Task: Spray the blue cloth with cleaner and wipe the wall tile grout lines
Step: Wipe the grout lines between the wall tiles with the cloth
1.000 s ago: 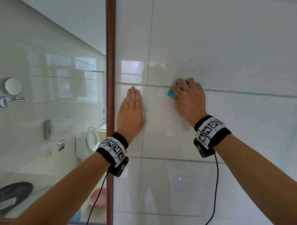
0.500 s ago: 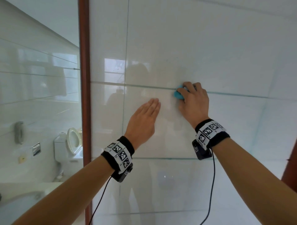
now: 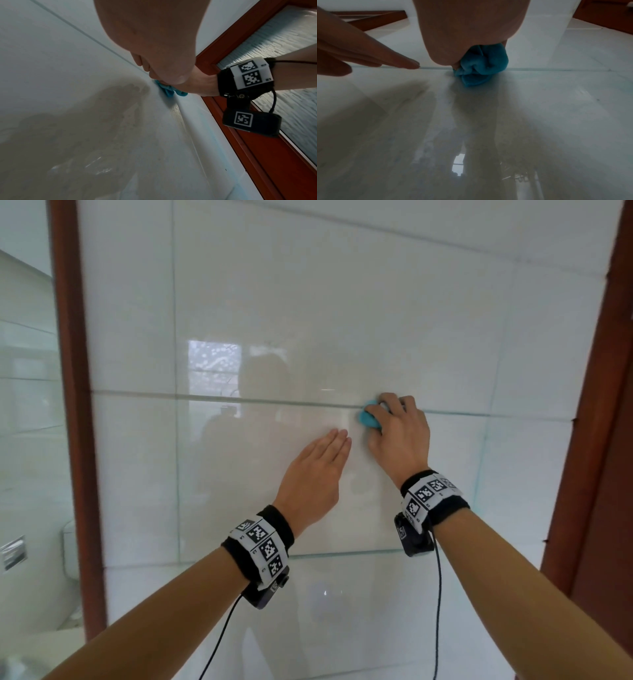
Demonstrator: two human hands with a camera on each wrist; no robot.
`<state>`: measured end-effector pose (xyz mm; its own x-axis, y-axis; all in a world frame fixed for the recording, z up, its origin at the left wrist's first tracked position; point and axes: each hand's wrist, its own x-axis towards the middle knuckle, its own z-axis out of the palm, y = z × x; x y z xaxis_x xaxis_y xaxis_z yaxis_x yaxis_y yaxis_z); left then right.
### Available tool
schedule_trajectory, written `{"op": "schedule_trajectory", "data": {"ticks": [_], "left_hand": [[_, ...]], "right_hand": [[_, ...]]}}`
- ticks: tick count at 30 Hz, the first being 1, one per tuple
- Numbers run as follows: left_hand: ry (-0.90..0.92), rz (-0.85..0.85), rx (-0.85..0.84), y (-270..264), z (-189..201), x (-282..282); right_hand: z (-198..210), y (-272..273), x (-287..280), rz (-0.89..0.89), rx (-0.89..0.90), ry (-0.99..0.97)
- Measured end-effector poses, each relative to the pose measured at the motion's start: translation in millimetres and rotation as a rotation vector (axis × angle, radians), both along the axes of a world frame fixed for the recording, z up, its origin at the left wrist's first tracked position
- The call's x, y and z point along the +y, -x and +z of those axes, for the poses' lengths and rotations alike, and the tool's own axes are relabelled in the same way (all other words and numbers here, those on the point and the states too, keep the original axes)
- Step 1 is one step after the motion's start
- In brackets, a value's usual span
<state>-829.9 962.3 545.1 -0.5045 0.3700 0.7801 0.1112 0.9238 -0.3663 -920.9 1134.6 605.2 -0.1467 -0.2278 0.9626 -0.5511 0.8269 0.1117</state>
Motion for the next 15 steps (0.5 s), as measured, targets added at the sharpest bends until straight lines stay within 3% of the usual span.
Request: {"op": "schedule_trajectory", "data": {"ticks": [15], "left_hand": [[0.011,0.013,0.027,82,14,146]], "right_hand": [[1,74,152,0.006,0.011,-0.001]]}}
